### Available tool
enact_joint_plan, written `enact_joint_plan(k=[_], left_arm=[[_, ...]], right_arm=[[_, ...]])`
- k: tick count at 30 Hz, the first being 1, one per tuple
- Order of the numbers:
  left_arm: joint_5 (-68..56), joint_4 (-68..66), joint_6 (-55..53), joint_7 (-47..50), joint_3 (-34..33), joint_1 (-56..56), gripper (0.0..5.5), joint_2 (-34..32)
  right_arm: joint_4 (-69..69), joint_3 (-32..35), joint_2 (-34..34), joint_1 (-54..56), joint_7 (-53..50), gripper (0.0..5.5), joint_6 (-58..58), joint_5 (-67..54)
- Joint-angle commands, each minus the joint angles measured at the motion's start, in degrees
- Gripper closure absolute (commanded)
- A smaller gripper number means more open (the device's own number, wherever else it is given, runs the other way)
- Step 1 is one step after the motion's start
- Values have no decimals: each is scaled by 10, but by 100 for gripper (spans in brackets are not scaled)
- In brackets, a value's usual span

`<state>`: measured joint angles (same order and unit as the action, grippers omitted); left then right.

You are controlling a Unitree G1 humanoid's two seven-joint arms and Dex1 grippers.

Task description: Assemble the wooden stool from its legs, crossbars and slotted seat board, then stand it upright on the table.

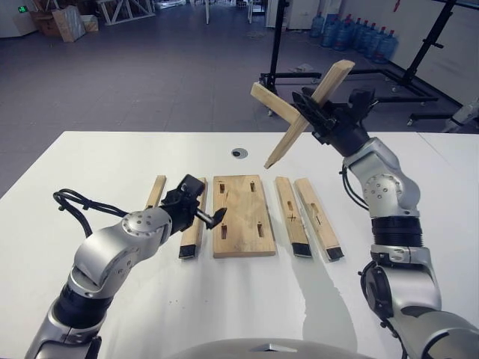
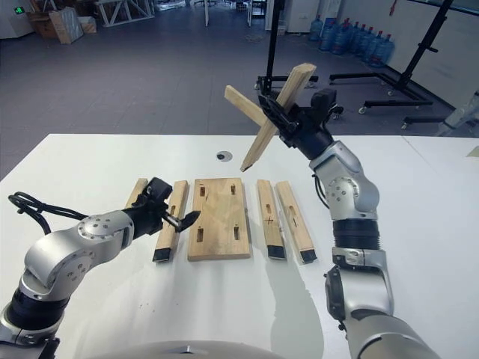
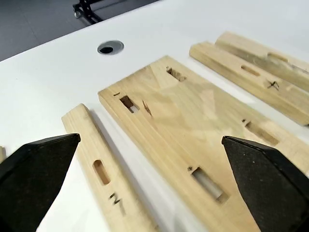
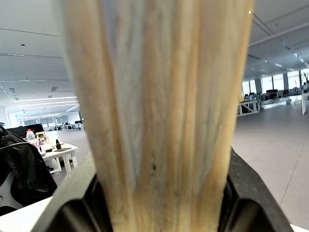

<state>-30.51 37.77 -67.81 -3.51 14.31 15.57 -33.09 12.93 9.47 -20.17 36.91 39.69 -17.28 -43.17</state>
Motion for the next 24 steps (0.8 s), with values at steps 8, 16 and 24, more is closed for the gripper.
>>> enact_joint_plan(k=[8, 16, 24], left_arm=[[115, -79, 50, -49, 113, 54, 10, 22], [201, -155, 124, -72, 180, 36, 10, 61], [249, -153, 131, -116, 208, 20, 10, 42]], right_arm=[[33, -3, 27, 26, 50, 343, 8, 35], [103, -2, 53, 34, 173, 343, 137, 68], [168, 3, 64, 59, 224, 343, 239, 103]])
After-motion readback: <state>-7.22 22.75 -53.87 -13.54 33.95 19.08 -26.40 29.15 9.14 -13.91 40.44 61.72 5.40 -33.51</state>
